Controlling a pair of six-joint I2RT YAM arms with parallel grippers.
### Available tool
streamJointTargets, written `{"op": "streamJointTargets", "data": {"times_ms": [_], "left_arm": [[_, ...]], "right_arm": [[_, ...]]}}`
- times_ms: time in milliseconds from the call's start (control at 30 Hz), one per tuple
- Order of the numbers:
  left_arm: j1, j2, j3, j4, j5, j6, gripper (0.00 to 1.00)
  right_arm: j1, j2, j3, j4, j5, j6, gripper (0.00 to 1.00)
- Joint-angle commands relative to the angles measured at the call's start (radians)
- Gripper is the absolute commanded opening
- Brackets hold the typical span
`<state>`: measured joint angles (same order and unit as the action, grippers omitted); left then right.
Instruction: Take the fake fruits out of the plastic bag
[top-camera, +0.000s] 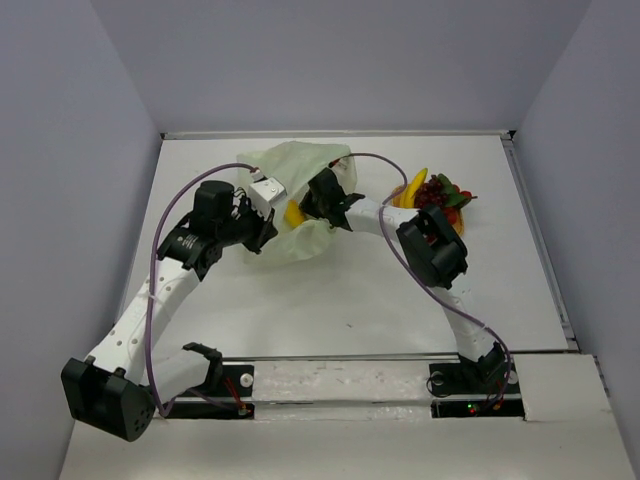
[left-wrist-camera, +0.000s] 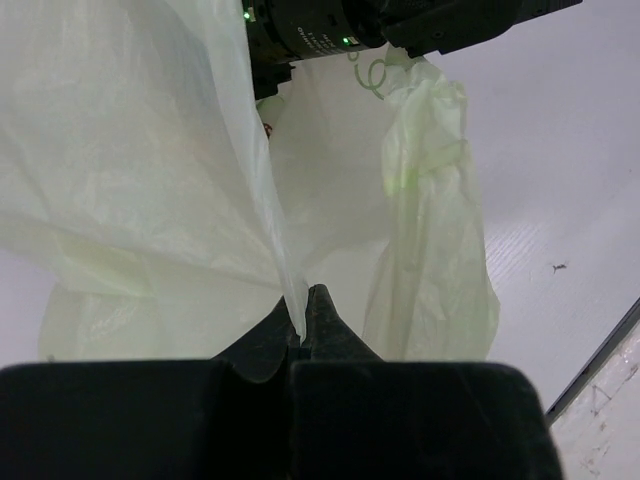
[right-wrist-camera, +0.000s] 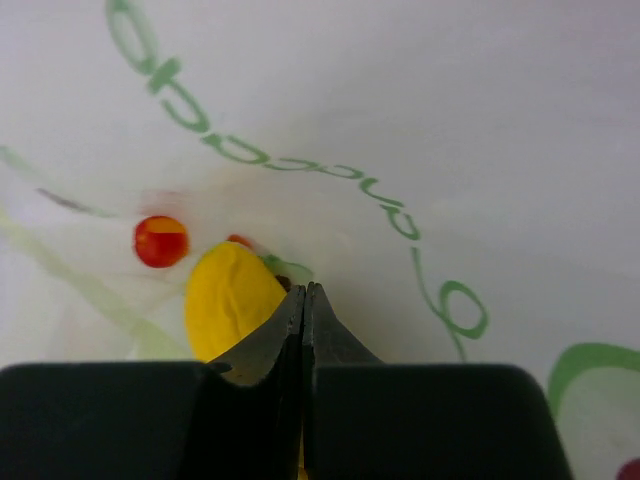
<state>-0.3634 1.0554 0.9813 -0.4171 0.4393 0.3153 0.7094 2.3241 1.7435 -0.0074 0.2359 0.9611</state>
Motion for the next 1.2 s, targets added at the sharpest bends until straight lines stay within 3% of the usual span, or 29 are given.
{"op": "streamJointTargets", "data": {"times_ms": [0,67,167,200,300,533,667,767,933,1033,1167], "left_arm": [[0.017,-0.014,0.051,0.011,-0.002,-0.024,0.00],[0.026,-0.009,0.053,0.011,0.004,-0.019,0.00],[0.027,-0.011,0.050,0.001,0.019,-0.004,0.00],[0.029,-0.014,0.051,0.001,0.019,-0.002,0.00],[0.027,-0.009,0.056,-0.008,0.016,0.007,0.00],[0.027,0.000,0.059,0.003,0.015,0.004,0.00],[0.027,0.009,0.066,0.003,0.018,-0.001,0.00],[0.027,0.011,0.082,-0.005,0.015,0.002,0.00],[0.027,0.009,0.085,-0.012,0.003,0.008,0.00],[0.027,0.009,0.074,-0.009,0.001,0.001,0.00],[0.027,0.011,0.077,-0.006,-0.001,-0.001,0.00]], "right_arm": [[-0.007,-0.034,-0.024,-0.039,0.042,-0.084,0.01],[-0.007,-0.054,-0.038,-0.032,0.048,-0.091,0.01],[-0.007,-0.054,-0.036,-0.031,0.033,-0.097,0.32],[-0.007,-0.049,-0.035,-0.031,0.008,-0.102,0.47],[-0.007,-0.063,-0.047,-0.029,-0.033,-0.122,0.67],[0.021,-0.155,-0.130,0.055,-0.109,-0.344,0.77],[0.061,-0.111,-0.082,0.011,-0.055,-0.406,0.82],[0.087,-0.080,-0.071,-0.020,0.019,-0.455,0.84],[0.107,-0.058,-0.082,-0.009,0.008,-0.536,0.85],[0.127,-0.107,-0.133,0.082,-0.055,-0.597,0.85],[0.127,-0.109,-0.147,0.077,0.000,-0.640,0.86]]}}
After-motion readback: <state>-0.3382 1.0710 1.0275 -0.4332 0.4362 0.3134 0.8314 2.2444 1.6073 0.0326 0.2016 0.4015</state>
